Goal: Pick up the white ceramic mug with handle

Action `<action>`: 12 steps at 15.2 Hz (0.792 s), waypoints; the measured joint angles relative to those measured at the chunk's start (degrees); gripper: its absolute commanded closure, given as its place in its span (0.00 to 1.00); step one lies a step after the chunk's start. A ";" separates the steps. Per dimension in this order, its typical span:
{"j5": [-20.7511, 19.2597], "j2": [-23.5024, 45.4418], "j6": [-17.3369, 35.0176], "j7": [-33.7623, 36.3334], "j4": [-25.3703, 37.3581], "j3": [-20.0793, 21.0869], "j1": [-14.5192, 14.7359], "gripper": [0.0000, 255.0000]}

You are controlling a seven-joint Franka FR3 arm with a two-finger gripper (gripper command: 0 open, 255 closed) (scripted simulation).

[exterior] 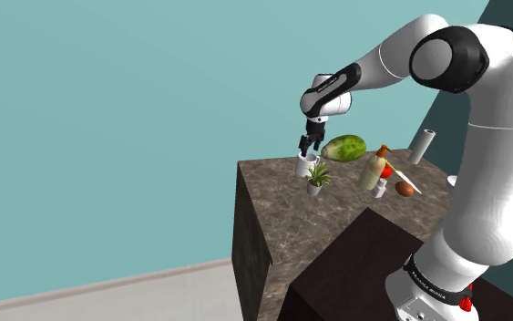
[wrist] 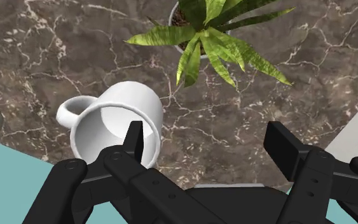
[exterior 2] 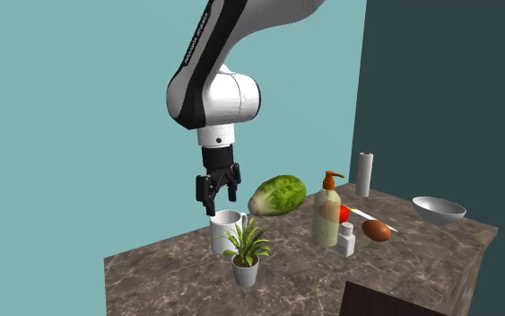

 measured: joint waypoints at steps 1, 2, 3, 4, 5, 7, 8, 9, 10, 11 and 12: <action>0.50 1.89 0.05 -0.76 1.74 0.08 -0.64 0.00; 1.08 4.22 0.28 -1.27 3.79 0.30 -1.18 0.00; 1.68 6.80 0.56 -1.69 6.00 0.61 -1.71 0.00; 2.13 9.11 0.52 -2.05 8.23 0.87 -2.21 0.00; 2.56 11.37 0.73 -2.38 10.22 1.13 -2.72 0.00; 3.18 15.30 0.66 -2.79 14.09 1.58 -3.57 0.00; 3.36 16.32 0.98 -3.04 14.76 1.71 -3.88 0.00; 3.52 17.12 1.36 -3.16 15.17 1.83 -4.06 0.00; 3.63 17.72 1.71 -3.21 15.42 1.93 -4.15 0.00; 3.75 18.23 2.17 -3.28 15.46 2.02 -4.23 0.00; 3.87 18.85 2.60 -3.45 15.65 2.12 -4.41 0.00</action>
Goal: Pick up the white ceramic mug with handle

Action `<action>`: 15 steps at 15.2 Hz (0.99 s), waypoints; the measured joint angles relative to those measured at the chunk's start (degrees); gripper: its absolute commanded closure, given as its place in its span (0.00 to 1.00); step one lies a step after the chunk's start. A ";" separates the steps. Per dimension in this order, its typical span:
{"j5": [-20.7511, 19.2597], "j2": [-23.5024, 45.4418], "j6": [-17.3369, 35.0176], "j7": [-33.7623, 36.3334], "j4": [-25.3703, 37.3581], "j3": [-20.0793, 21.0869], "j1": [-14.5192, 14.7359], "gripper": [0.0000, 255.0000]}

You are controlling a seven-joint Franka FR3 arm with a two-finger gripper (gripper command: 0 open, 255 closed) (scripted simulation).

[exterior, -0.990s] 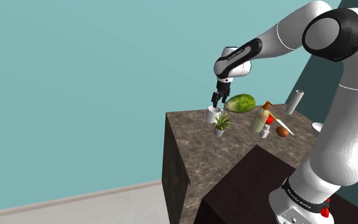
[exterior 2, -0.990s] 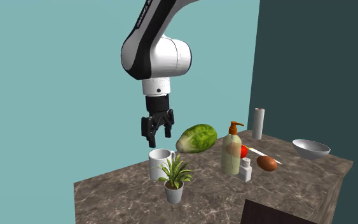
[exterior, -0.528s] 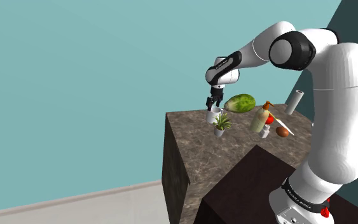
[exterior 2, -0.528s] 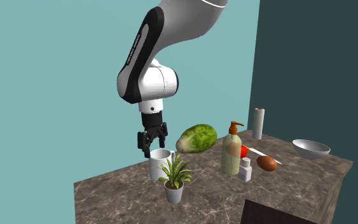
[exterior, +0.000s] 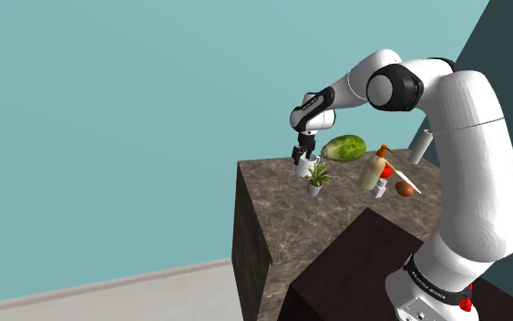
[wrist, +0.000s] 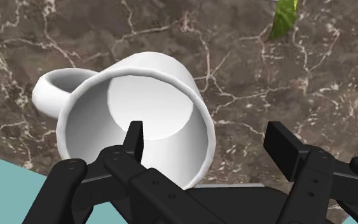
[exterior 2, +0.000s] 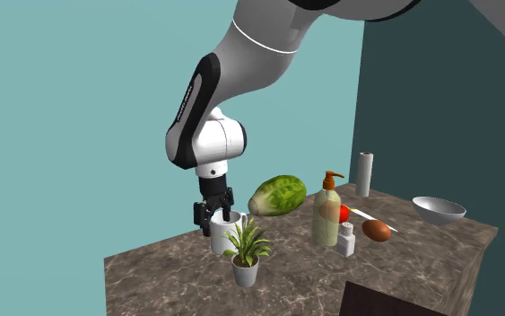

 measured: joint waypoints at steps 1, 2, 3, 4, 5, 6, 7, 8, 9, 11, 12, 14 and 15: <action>0.10 0.45 0.45 -0.09 0.00 0.08 -0.10 0.00; 0.26 1.32 1.01 -0.02 0.30 0.25 -0.12 0.00; 0.34 1.74 1.28 -0.06 0.42 0.33 -0.18 0.00; 0.38 2.00 1.41 -0.10 0.57 0.37 -0.24 1.00; 0.40 2.13 1.45 -0.10 0.66 0.38 -0.26 1.00; 0.41 2.20 1.47 -0.10 0.72 0.40 -0.27 1.00; 0.41 2.23 1.48 -0.10 0.75 0.40 -0.27 1.00; 0.41 2.24 1.49 -0.09 0.76 0.40 -0.27 1.00; 0.41 2.24 1.49 -0.09 0.76 0.40 -0.27 1.00; 0.42 2.25 1.50 -0.09 0.76 0.40 -0.27 1.00; 0.42 2.25 1.50 -0.09 0.76 0.40 -0.27 1.00; 0.42 2.24 1.54 -0.11 0.75 0.41 -0.28 1.00; 0.37 1.96 1.35 -0.12 0.63 0.35 -0.26 1.00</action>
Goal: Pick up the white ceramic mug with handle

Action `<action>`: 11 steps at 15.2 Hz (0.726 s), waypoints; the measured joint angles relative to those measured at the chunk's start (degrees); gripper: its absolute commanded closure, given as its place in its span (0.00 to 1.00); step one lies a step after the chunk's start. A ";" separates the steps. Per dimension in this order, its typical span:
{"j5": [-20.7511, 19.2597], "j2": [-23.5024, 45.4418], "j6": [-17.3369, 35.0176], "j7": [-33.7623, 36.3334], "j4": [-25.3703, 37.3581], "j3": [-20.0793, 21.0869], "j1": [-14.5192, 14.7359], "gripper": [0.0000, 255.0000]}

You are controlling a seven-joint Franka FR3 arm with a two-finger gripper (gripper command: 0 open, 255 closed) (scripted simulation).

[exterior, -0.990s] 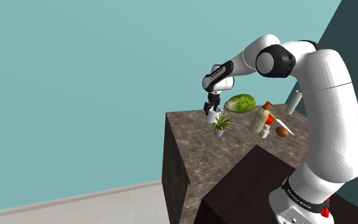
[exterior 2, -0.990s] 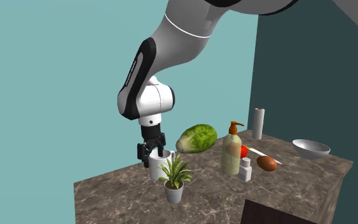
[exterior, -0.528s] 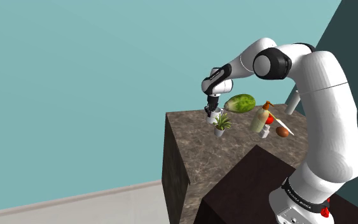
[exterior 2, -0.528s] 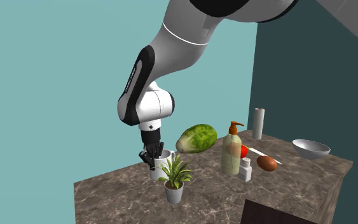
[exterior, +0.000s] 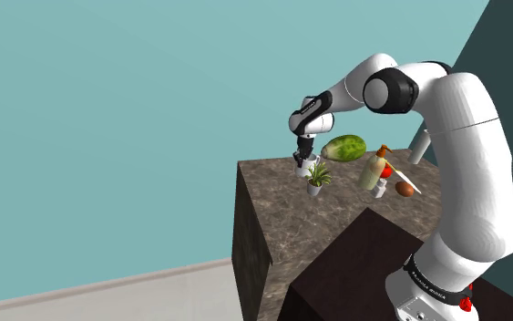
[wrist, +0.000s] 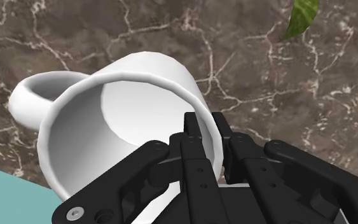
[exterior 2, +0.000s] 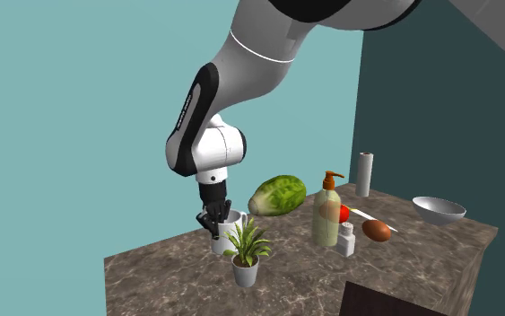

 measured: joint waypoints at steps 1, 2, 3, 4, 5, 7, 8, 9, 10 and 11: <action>-0.09 -0.44 -0.37 0.03 -0.09 -0.09 0.05 1.00; -0.17 -0.93 -0.62 0.00 -0.33 -0.18 0.07 1.00; -0.29 -1.46 -1.18 0.10 -0.29 -0.28 0.17 1.00; -0.40 -2.06 -1.57 0.14 -0.50 -0.39 0.27 1.00; -0.55 -2.83 -1.96 0.28 -0.88 -0.50 0.46 1.00; -0.73 -3.58 -3.01 0.33 -0.56 -0.67 0.50 1.00; -0.85 -4.09 -3.53 0.41 -0.55 -0.77 0.59 1.00; -0.99 -4.79 -3.96 0.47 -0.82 -0.88 0.70 1.00; -1.10 -5.34 -4.46 0.52 -0.85 -0.98 0.77 1.00; -1.22 -5.83 -4.98 0.47 -0.83 -1.09 0.76 1.00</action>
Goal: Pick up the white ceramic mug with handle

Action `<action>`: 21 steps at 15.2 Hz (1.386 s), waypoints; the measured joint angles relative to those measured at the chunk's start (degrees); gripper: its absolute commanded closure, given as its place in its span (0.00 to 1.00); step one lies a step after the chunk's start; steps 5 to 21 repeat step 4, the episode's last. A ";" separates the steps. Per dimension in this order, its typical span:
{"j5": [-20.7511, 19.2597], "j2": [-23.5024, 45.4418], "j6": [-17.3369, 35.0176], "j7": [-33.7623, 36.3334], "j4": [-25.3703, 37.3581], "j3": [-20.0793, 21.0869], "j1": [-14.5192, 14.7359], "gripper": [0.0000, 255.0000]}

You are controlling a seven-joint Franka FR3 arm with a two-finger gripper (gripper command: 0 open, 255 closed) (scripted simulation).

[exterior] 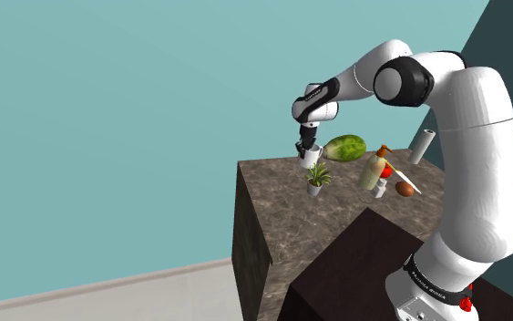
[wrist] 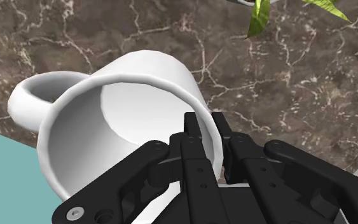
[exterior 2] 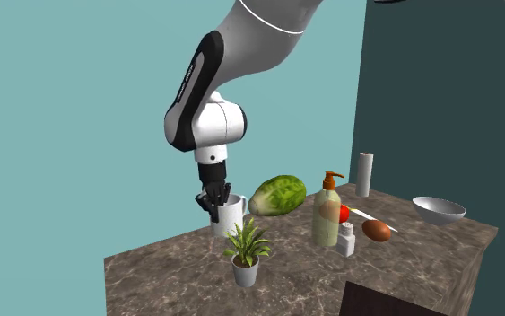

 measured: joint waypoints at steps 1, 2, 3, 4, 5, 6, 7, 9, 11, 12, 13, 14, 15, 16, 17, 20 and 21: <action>-0.10 -0.41 -0.56 -0.02 0.16 -0.10 -0.01 1.00; -0.22 -0.84 -1.12 0.15 0.30 -0.17 0.12 1.00; -0.35 -1.34 -1.72 0.27 0.39 -0.25 0.24 1.00; -0.43 -1.72 -2.00 0.29 0.32 -0.31 0.28 1.00; -0.43 -1.72 -2.00 0.29 0.32 -0.31 0.28 1.00; -0.43 -1.72 -2.00 0.29 0.32 -0.31 0.28 1.00; -0.43 -1.72 -2.00 0.29 0.32 -0.31 0.28 1.00; -0.43 -1.72 -2.00 0.29 0.32 -0.31 0.28 1.00; -0.43 -1.72 -2.00 0.29 0.32 -0.31 0.28 1.00; -0.43 -1.72 -2.00 0.29 0.32 -0.31 0.28 1.00; -0.43 -1.72 -2.00 0.29 0.32 -0.31 0.28 1.00; -0.43 -1.72 -2.00 0.29 0.32 -0.31 0.28 1.00; -0.43 -1.72 -2.00 0.29 0.32 -0.31 0.28 1.00; -0.43 -1.72 -2.00 0.29 0.32 -0.31 0.28 1.00; -0.43 -1.72 -2.00 0.29 0.32 -0.31 0.28 1.00; -0.43 -1.72 -2.00 0.29 0.32 -0.31 0.28 1.00; -0.43 -1.72 -2.00 0.29 0.32 -0.31 0.28 1.00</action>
